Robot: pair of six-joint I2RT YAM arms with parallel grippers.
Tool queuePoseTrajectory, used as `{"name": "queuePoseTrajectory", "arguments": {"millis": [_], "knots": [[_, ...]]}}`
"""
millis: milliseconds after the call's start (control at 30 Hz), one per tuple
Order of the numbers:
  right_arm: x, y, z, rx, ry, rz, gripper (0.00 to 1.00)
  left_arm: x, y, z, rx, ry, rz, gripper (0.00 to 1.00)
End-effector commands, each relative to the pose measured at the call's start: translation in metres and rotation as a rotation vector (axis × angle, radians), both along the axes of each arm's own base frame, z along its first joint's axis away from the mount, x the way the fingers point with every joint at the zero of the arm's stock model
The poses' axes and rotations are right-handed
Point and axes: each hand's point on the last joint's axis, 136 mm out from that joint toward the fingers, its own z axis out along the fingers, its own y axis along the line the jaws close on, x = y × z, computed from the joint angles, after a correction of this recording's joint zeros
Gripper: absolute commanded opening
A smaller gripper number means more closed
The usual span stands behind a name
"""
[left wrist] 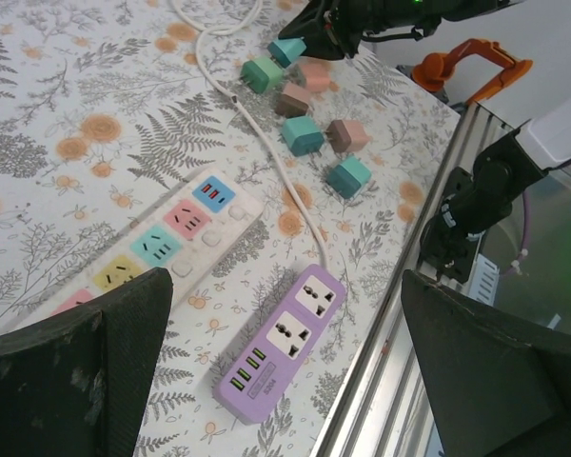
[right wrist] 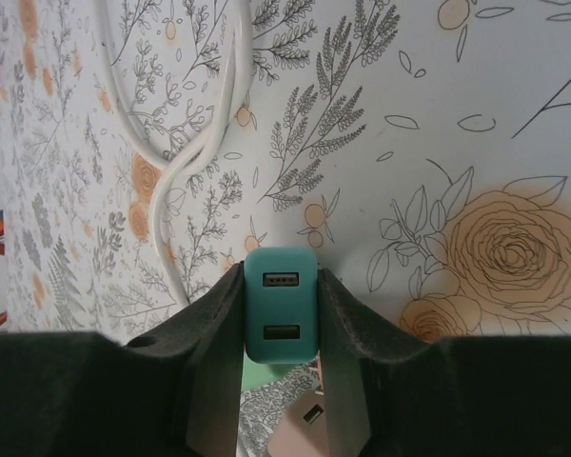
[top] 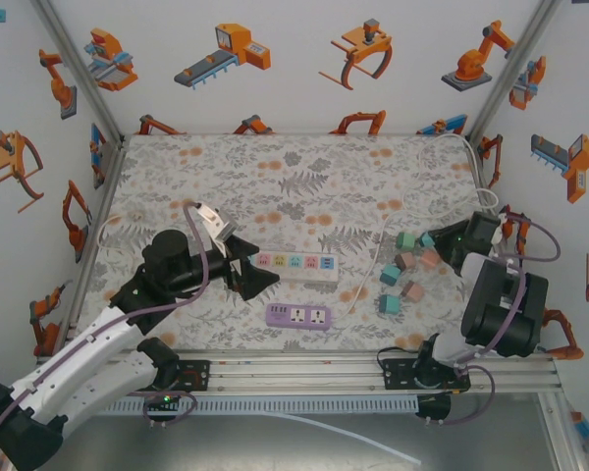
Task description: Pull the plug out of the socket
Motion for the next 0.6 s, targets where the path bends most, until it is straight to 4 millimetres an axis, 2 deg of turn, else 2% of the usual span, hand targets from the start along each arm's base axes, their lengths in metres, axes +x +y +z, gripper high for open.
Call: {"name": "queuePoseTrajectory", "arguments": {"millis": [0,100,267,400,567], "knots": [[0.01,-0.004,0.007,-0.007,-0.037,-0.001,0.44,0.003,0.002,-0.004,0.015,-0.019,0.025,0.97],[0.002,-0.006,-0.003,-0.008,0.004,-0.02,0.55,0.005,0.002,-0.004,0.014,-0.017,0.033,0.97],[-0.012,-0.011,-0.005,-0.04,0.046,-0.056,0.63,0.011,0.005,-0.004,0.015,-0.017,0.073,0.97],[-0.023,-0.016,0.007,-0.097,0.057,-0.079,0.68,0.017,0.011,-0.005,0.02,-0.018,0.126,0.97],[-0.039,-0.021,0.039,-0.219,0.019,-0.078,0.7,0.029,0.028,-0.01,0.051,-0.02,0.246,0.97]]}}
